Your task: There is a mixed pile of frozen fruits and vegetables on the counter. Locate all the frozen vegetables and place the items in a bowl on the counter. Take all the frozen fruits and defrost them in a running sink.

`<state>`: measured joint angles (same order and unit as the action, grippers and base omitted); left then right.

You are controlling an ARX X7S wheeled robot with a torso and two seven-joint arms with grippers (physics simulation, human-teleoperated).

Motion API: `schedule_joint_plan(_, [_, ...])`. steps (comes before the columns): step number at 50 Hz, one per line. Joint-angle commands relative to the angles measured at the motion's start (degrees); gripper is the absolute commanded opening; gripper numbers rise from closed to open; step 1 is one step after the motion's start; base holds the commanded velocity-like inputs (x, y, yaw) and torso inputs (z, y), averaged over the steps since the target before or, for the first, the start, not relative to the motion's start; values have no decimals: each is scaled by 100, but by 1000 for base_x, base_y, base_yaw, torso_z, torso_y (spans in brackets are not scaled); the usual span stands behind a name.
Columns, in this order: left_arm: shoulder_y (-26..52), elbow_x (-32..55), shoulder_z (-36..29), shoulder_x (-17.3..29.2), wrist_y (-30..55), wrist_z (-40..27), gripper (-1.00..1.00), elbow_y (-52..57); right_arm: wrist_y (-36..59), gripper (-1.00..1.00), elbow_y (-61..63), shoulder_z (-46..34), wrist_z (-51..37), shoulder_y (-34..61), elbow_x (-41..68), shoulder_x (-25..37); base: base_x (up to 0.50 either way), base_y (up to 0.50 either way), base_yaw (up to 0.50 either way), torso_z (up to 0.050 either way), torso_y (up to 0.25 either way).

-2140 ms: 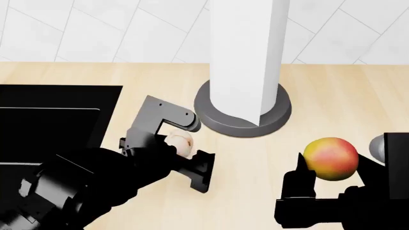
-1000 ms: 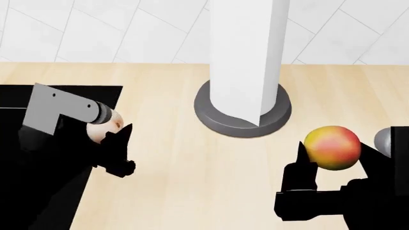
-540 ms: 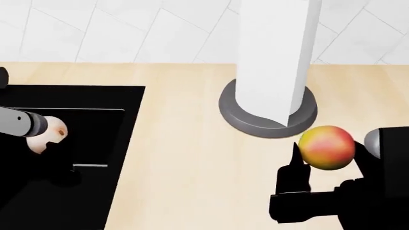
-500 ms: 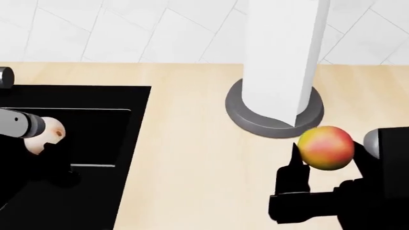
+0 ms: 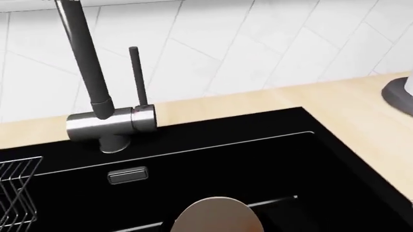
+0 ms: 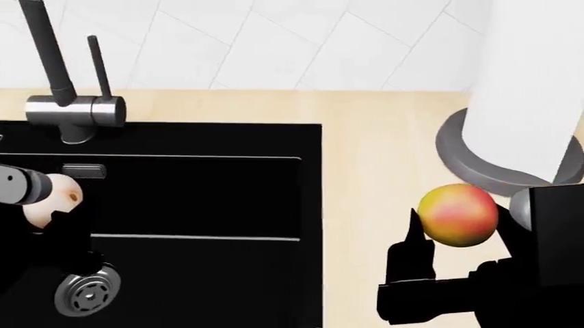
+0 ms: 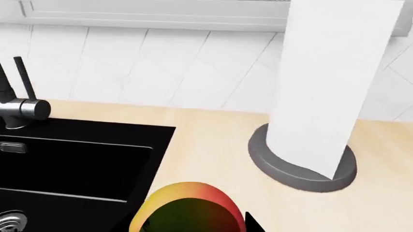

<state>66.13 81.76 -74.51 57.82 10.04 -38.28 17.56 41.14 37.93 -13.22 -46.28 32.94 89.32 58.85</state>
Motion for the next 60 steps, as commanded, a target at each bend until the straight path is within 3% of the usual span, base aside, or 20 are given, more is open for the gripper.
schedule_joint_plan(1, [-42,62,29,42,-97,23,-100,80,34,-100,36,38,70,12,-102,8,1,500,0,0,0])
schedule_joint_plan(19, [61,85,45,-255,0,71,-100,69,112,-100,49,-44,194,100,-190,-21,27,500,0,0,0])
schedule_joint_plan(34, [64,41,-12,-440,82,265,-100,88,156,-100,89,-28,204,124,14,64,4,7,0,0,1])
schedule_joint_plan(46, [716,88,-238,-1834,825,1025,-100,-1098,266,-100,62,-94,141,283,144,60,0,0,0,0,0])
schedule_joint_plan(60, [704,43,-532,-3129,1038,2199,-100,-2726,395,-100,50,-177,-17,560,394,13,0,0,0,0,1])
